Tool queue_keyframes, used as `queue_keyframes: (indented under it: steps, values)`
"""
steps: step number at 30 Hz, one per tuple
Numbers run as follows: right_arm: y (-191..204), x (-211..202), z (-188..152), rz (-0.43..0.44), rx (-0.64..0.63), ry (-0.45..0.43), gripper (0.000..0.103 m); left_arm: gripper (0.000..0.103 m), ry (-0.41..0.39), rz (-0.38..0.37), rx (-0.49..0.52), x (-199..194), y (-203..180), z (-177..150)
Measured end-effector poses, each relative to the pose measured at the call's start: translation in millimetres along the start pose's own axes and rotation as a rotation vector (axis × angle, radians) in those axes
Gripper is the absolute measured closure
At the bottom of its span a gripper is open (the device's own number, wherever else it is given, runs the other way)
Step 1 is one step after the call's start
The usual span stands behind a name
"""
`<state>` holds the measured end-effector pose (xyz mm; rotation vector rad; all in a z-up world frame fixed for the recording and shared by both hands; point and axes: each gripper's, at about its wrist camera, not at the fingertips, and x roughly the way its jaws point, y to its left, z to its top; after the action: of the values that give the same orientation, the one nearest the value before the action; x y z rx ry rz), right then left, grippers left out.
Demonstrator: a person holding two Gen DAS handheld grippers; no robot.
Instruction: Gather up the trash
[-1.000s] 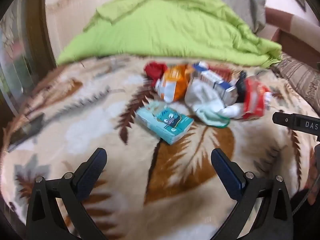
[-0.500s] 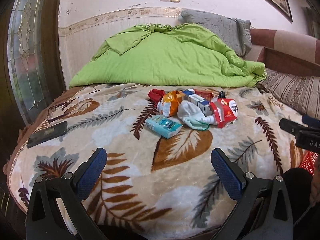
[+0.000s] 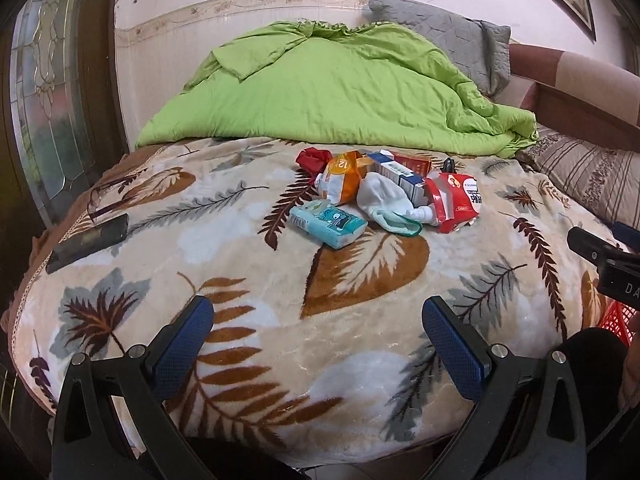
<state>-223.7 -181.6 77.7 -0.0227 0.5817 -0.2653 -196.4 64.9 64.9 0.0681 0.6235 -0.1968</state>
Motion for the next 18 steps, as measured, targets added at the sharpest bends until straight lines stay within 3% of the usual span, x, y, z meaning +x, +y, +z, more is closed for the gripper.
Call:
queue_keyframes:
  steps: [18]
  values:
    - [1.2,0.7,1.2,-0.006,-0.004,0.003,0.001,0.000,0.001,-0.007,0.006,0.2,-0.4,0.2]
